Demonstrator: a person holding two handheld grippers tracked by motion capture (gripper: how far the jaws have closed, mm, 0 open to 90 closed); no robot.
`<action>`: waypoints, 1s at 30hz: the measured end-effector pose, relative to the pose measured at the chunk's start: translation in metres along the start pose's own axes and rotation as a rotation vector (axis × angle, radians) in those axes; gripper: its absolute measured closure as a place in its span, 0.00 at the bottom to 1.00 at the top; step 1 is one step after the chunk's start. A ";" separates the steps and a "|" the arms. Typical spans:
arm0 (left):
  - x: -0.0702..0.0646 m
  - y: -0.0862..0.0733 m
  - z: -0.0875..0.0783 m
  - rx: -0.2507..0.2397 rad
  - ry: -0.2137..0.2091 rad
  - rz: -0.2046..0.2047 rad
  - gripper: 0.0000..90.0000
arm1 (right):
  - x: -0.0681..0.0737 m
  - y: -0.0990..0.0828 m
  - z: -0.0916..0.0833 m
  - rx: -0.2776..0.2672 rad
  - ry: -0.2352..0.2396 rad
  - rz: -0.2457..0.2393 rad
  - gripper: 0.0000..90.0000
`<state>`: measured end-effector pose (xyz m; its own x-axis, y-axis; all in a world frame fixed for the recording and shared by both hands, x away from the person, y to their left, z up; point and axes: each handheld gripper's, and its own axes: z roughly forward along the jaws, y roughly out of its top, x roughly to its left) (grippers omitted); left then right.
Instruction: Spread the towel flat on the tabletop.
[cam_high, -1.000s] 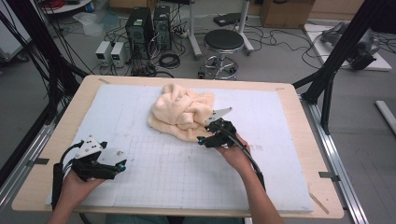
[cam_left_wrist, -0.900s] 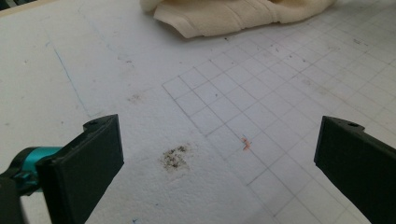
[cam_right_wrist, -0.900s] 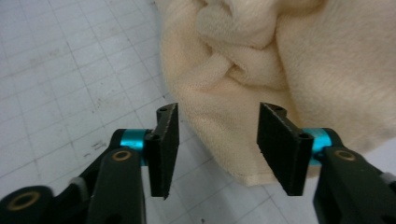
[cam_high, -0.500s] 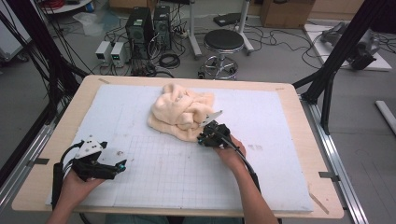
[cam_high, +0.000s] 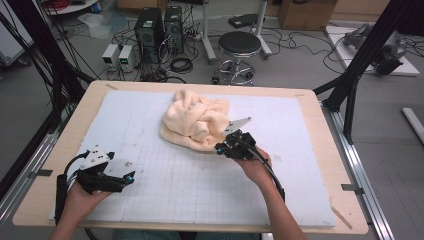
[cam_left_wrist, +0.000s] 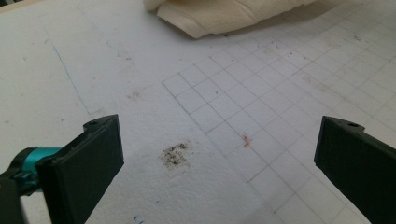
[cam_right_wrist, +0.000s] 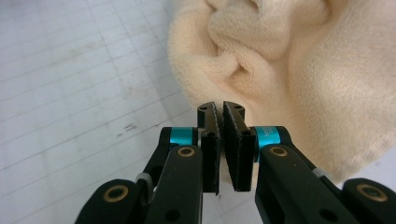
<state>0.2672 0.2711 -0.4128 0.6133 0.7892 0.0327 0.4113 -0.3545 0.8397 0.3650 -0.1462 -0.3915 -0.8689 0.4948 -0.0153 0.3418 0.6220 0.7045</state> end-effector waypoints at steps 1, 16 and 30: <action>0.000 0.000 0.000 0.000 0.000 0.000 0.02 | 0.000 0.000 0.000 0.000 0.000 0.000 0.95; -0.002 0.000 -0.001 0.004 -0.002 0.006 0.02 | 0.040 -0.028 -0.060 -0.027 0.031 -0.066 0.95; -0.012 0.005 0.006 0.009 -0.044 0.030 0.02 | 0.032 -0.072 -0.033 -0.007 0.002 0.023 0.77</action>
<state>0.2659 0.2568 -0.4118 0.6545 0.7553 0.0339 0.3980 -0.3822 0.8340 0.3013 -0.1951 -0.4190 -0.8616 0.5077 0.0020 0.3591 0.6066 0.7093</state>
